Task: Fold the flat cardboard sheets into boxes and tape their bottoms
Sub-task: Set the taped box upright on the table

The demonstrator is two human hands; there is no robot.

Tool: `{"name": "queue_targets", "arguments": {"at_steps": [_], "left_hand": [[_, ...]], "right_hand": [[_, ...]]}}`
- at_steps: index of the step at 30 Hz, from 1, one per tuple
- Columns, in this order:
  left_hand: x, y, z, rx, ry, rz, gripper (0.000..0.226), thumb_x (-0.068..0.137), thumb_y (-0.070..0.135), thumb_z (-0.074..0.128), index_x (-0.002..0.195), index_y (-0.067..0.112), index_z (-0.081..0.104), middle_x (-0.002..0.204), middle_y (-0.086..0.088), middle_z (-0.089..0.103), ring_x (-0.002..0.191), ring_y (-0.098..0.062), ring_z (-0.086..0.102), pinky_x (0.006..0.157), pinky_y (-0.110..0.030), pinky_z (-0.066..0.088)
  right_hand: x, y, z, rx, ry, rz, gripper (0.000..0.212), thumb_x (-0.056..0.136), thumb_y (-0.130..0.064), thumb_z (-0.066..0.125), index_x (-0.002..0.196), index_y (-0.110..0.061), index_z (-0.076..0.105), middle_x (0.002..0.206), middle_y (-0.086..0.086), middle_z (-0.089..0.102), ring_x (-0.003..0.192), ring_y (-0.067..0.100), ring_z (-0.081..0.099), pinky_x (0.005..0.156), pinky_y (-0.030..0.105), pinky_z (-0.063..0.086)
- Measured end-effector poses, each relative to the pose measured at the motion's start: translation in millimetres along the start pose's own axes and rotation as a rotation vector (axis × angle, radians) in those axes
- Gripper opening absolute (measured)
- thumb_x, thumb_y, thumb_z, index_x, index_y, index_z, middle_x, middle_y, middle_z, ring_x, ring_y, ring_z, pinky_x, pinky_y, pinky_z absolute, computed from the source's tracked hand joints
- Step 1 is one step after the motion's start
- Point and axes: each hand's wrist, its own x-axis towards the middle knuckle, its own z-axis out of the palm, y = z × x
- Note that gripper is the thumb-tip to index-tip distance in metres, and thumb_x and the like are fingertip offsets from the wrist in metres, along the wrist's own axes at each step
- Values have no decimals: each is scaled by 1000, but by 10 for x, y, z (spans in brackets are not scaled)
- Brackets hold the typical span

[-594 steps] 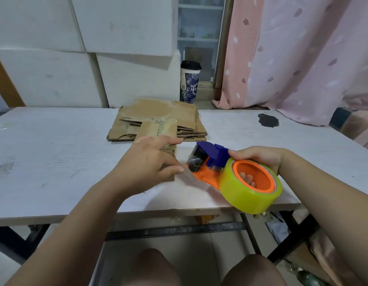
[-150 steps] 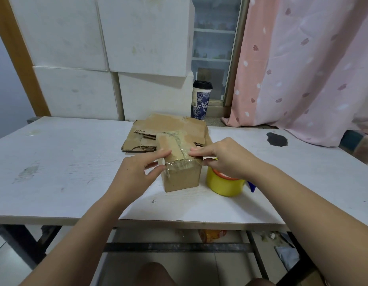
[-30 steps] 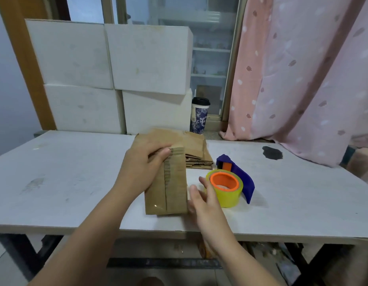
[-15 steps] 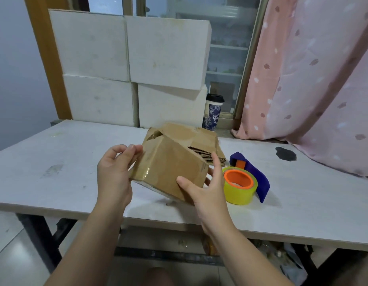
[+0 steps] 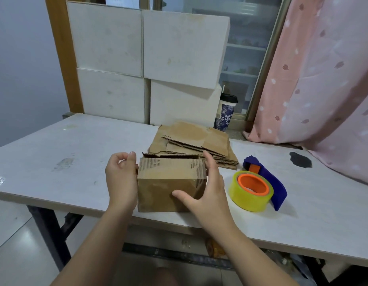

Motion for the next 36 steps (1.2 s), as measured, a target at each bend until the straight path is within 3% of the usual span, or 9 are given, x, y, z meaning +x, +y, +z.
{"name": "queue_targets", "arguments": {"at_steps": [3, 7, 12, 18, 22, 25, 28, 30, 36], "left_hand": [[-13, 54, -85, 70, -27, 127, 29, 98, 34, 44, 75, 19, 54, 65, 7, 63, 65, -9, 61, 64, -28, 52], [-43, 156, -181, 191, -276, 241, 36, 100, 24, 40, 78, 29, 68, 84, 15, 69, 80, 3, 63, 62, -9, 48], [24, 278, -266, 310, -499, 260, 39, 102, 20, 35, 90, 41, 67, 99, 20, 66, 92, 10, 59, 66, -3, 45], [177, 473, -335, 240, -718, -47, 42, 103, 17, 32, 93, 26, 72, 105, 0, 71, 93, -17, 69, 74, -18, 55], [211, 627, -272, 511, -833, 17, 35, 101, 25, 39, 95, 35, 72, 108, 11, 66, 82, -1, 67, 67, -12, 52], [169, 793, -232, 712, -1043, 68, 43, 87, 63, 26, 108, 54, 62, 118, 27, 50, 94, 0, 61, 68, -5, 47], [127, 851, -197, 807, -1125, 64, 64, 70, 82, 13, 116, 61, 53, 126, 23, 34, 109, -5, 51, 84, -12, 46], [83, 814, -124, 951, -1141, 119, 69, 65, 89, 14, 112, 58, 55, 127, 15, 27, 115, -6, 43, 101, -27, 37], [41, 784, -39, 1079, -1142, 190, 58, 62, 86, 16, 92, 53, 53, 118, 13, 32, 107, 0, 39, 97, -30, 35]], "right_hand": [[55, -15, -27, 135, -2, 99, 70, 72, -46, 77, 127, -48, 33, 126, -21, 48, 118, -4, 43, 98, 23, 42], [154, 5, -94, 354, 51, 182, 39, 79, -31, 76, 107, -37, 49, 108, -15, 61, 96, -10, 56, 76, 7, 44], [303, -51, -267, 560, -182, 302, 46, 72, -57, 58, 98, -21, 71, 105, -8, 71, 105, 6, 60, 98, 36, 42], [342, -107, -442, 110, -438, 206, 35, 75, -37, 78, 105, -39, 59, 134, -15, 44, 129, 5, 37, 105, 27, 35], [385, -106, -517, -267, -533, 11, 30, 82, -24, 72, 109, -31, 61, 130, -23, 31, 128, 7, 23, 98, 17, 24], [420, -52, -554, -398, -551, 7, 41, 83, -29, 72, 121, -16, 60, 137, -11, 24, 123, 7, 31, 100, 19, 30], [374, -41, -566, -444, -509, -91, 49, 84, -26, 72, 128, -35, 54, 123, -7, 24, 97, 8, 45, 85, 22, 40], [344, -25, -567, -469, -477, -159, 56, 83, -23, 73, 127, -46, 47, 115, -7, 24, 91, 9, 46, 80, 25, 44], [339, 7, -559, -411, -342, -147, 63, 79, -25, 77, 115, -50, 31, 110, -11, 29, 95, 16, 53, 79, 35, 51]]}}
